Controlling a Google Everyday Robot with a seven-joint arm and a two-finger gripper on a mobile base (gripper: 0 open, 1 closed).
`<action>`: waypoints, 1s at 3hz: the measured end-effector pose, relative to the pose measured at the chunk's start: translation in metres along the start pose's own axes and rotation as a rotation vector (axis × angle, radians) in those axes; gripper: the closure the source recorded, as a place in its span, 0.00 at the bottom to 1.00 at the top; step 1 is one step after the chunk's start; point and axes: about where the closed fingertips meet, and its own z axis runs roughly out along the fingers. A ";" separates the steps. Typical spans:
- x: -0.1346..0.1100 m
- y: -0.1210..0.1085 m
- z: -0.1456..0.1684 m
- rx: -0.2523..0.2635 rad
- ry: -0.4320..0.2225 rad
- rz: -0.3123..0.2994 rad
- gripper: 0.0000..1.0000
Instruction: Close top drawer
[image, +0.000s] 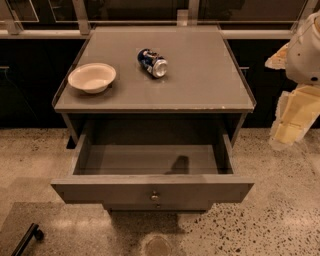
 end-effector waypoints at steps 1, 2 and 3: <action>0.000 0.000 0.000 0.000 0.000 0.000 0.00; 0.004 0.003 0.003 0.007 -0.035 0.005 0.00; 0.028 0.021 0.044 -0.030 -0.139 0.040 0.00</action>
Offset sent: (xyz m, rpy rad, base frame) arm -0.0067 -0.0081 -0.0146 0.0785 -0.0157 0.0068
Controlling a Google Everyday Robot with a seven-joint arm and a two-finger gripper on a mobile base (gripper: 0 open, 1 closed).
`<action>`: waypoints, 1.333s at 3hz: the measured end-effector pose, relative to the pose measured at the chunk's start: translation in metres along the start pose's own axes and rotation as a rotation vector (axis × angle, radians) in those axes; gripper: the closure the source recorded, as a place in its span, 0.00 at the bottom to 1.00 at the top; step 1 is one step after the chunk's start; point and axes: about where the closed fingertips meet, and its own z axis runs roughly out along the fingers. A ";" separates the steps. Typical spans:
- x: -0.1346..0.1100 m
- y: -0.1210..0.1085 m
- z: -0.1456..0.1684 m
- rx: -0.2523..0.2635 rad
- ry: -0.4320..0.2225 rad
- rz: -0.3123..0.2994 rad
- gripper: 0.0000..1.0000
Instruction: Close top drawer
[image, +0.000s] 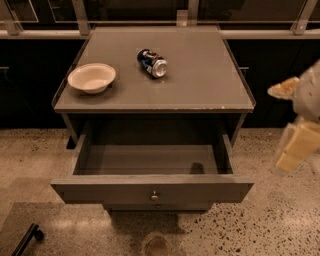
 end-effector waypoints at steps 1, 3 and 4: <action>0.047 0.023 0.080 -0.072 -0.160 0.122 0.00; 0.076 0.040 0.162 -0.119 -0.275 0.271 0.42; 0.076 0.040 0.162 -0.120 -0.275 0.271 0.65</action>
Offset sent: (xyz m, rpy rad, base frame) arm -0.0089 -0.0135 -0.2764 0.5396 0.1669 -0.2612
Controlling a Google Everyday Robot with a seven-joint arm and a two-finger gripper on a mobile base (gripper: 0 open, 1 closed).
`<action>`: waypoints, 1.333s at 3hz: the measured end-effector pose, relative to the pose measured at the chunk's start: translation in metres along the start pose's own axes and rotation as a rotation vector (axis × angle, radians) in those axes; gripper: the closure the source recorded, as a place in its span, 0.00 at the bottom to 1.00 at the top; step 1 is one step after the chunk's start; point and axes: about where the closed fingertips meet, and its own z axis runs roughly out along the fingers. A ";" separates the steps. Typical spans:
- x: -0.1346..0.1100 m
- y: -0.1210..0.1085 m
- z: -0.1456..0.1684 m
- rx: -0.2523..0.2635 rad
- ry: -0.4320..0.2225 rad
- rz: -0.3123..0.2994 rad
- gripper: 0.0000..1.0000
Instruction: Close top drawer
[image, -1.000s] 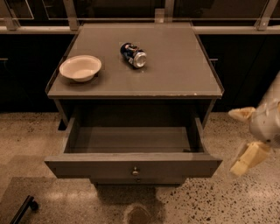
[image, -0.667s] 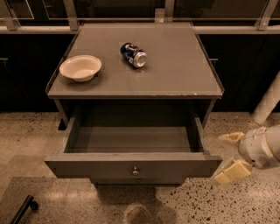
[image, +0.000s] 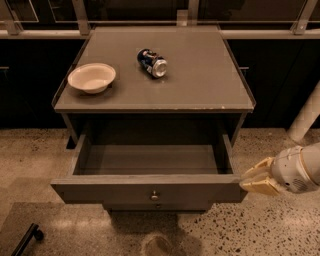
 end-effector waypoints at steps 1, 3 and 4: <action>0.013 0.006 0.008 0.015 -0.018 0.025 0.88; 0.057 -0.004 0.072 0.036 -0.052 0.118 1.00; 0.047 -0.022 0.091 0.061 -0.086 0.089 1.00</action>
Offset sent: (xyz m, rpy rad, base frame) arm -0.0122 -0.0127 -0.1106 0.0765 0.0458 -0.1682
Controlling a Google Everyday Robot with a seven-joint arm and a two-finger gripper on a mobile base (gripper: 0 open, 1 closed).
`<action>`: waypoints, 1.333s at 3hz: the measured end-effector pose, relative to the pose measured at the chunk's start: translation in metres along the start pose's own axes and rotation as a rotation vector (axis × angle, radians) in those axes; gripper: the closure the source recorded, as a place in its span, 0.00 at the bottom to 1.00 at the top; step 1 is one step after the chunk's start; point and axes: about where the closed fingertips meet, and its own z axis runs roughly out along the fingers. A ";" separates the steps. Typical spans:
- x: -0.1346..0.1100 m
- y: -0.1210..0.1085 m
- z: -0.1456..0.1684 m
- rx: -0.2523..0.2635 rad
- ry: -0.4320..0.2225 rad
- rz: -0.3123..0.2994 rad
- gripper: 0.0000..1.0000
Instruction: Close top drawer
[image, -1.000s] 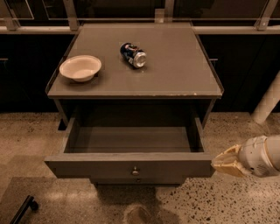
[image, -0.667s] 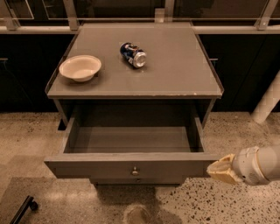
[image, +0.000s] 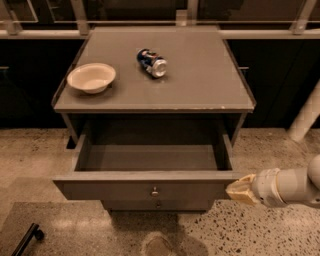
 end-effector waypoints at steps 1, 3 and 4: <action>-0.021 -0.015 0.009 0.032 -0.016 -0.049 1.00; -0.050 -0.045 0.012 0.112 -0.028 -0.100 1.00; -0.051 -0.047 0.018 0.131 -0.028 -0.104 1.00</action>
Offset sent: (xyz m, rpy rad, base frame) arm 0.1310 0.0121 0.0556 -0.1371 -0.2870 -0.0392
